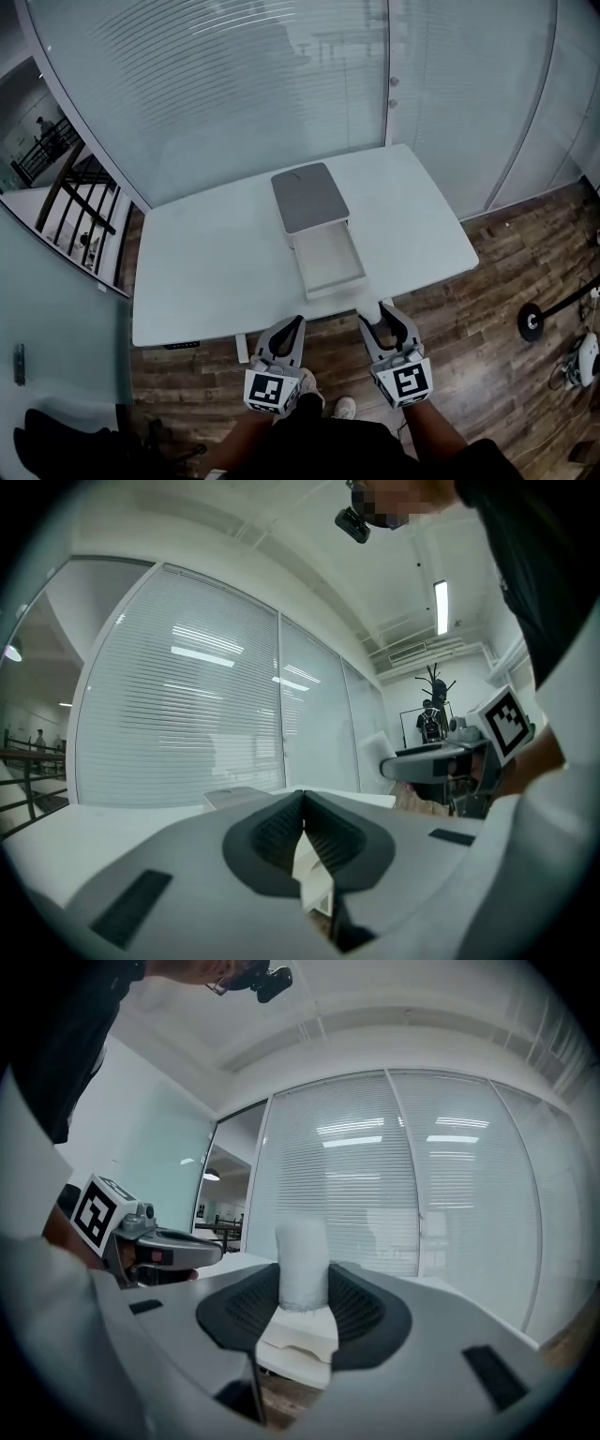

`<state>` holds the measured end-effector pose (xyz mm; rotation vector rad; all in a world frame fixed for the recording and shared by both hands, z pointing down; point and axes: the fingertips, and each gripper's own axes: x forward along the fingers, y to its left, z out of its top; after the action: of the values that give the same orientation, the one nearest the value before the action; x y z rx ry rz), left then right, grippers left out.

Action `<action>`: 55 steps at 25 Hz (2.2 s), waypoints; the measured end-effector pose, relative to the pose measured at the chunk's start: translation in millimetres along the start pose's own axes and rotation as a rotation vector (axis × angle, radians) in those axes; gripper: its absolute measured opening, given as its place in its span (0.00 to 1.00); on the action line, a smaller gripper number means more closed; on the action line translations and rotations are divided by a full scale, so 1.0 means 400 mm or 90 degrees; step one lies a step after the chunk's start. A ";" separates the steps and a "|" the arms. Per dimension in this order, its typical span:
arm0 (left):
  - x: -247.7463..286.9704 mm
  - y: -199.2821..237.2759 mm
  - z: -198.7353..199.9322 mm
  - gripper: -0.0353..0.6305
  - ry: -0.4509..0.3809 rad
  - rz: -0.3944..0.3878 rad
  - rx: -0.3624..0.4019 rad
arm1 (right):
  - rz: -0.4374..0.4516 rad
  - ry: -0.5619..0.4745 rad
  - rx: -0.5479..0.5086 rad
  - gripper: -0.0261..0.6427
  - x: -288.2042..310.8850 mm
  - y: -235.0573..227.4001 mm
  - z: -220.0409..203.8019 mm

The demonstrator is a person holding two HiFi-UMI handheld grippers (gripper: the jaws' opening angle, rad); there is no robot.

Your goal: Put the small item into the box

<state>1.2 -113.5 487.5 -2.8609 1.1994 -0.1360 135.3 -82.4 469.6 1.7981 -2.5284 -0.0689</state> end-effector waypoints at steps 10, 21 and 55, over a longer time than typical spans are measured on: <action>0.058 0.167 0.020 0.07 -0.013 0.016 -0.009 | 0.010 -0.011 0.024 0.29 0.184 -0.011 0.042; 0.114 0.302 -0.004 0.07 -0.010 -0.002 -0.021 | 0.002 0.046 0.018 0.29 0.360 -0.013 0.010; 0.277 0.397 -0.044 0.07 0.011 0.054 -0.050 | 0.331 0.486 -0.319 0.29 0.594 -0.052 -0.366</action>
<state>-35.8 -303.6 501.9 -2.8752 1.3571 -0.1140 85.2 -315.7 615.7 0.7460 -2.0602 0.0046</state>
